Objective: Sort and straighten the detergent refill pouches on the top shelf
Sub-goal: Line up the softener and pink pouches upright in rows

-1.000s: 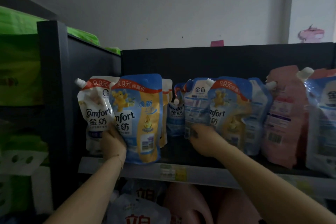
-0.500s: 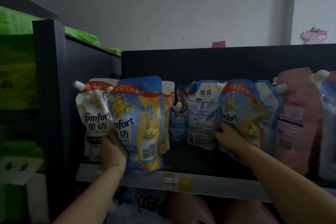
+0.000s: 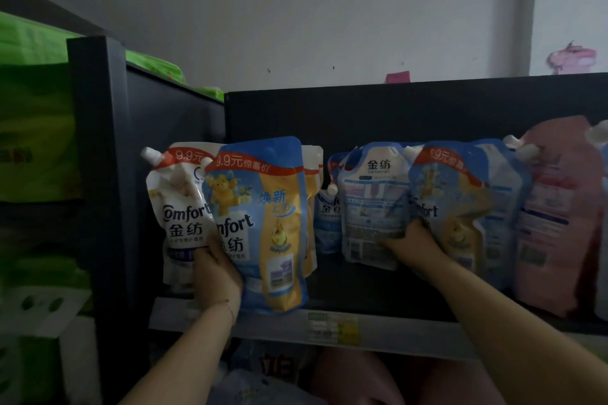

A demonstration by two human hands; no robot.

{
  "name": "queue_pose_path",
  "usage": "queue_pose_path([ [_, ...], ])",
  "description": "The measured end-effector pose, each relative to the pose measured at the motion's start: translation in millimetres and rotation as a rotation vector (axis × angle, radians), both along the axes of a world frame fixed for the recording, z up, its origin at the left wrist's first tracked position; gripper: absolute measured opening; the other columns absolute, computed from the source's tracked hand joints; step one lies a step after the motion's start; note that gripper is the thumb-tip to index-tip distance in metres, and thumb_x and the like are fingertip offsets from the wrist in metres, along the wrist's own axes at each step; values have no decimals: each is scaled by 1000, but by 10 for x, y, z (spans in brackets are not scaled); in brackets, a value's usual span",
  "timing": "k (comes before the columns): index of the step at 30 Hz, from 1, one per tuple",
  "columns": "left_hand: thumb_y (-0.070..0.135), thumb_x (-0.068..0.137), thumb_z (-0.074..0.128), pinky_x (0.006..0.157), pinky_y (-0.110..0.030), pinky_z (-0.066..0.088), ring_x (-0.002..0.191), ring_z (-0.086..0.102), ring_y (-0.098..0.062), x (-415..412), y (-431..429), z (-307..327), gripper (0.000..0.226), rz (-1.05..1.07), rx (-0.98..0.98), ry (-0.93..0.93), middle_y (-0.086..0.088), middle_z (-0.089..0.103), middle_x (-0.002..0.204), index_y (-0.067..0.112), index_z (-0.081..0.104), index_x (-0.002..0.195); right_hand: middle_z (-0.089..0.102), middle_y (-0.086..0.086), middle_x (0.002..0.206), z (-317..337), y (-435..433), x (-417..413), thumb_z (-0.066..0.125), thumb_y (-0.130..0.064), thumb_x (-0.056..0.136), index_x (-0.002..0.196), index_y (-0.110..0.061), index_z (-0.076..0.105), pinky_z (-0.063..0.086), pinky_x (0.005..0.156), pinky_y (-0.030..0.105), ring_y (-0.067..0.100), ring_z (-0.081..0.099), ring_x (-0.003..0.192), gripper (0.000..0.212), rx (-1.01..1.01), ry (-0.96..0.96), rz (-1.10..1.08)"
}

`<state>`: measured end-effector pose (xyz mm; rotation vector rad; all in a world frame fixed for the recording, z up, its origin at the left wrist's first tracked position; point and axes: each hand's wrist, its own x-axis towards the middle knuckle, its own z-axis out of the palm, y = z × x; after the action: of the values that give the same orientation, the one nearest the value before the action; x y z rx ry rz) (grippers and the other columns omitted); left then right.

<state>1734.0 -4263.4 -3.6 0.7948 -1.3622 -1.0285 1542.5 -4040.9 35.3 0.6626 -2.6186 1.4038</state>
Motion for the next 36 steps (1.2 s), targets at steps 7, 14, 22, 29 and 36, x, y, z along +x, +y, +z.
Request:
queue_pose_path([
  [7, 42, 103, 25, 73, -37, 41, 96, 58, -40, -17, 3, -22, 46, 6, -20, 6, -27, 61, 105, 4, 47, 89, 63, 4, 89, -14, -145, 374, 68, -37, 85, 93, -14, 61, 54, 79, 38, 24, 60, 78, 25, -100, 69, -83],
  [14, 43, 102, 25, 72, -35, 38, 97, 57, -41, 7, 16, -23, 48, 3, -17, -6, -29, 60, 107, 2, 48, 90, 34, 3, 132, -95, -456, 814, 56, -51, 88, 98, -39, 54, 22, 110, 50, 29, 27, 129, 16, 240, 283, 139],
  [22, 42, 103, 25, 71, -36, 38, 98, 57, -42, 4, 17, -27, 49, 26, -23, -28, -30, 60, 108, 0, 49, 93, 39, 8, 138, -124, -248, 525, 75, -22, 82, 133, -14, 34, 40, 97, 30, 25, 41, 128, 65, -186, 8, 216],
  [29, 41, 103, 26, 70, -37, 39, 97, 57, -42, -3, 11, -32, 46, 43, -28, -32, -29, 60, 107, 2, 48, 92, 15, 3, 160, -73, -387, 466, 78, -19, 79, 142, -31, -32, 28, 112, 37, 26, 27, 142, 128, -126, -138, 444],
  [36, 41, 103, 26, 70, -36, 35, 100, 56, -42, 19, 43, -14, 53, 43, -12, -35, -29, 59, 111, -5, 52, 103, 46, 12, 143, -88, -273, 553, 69, -34, 86, 140, -39, -34, 49, 83, 35, 36, 59, 110, 116, 107, 169, 167],
])
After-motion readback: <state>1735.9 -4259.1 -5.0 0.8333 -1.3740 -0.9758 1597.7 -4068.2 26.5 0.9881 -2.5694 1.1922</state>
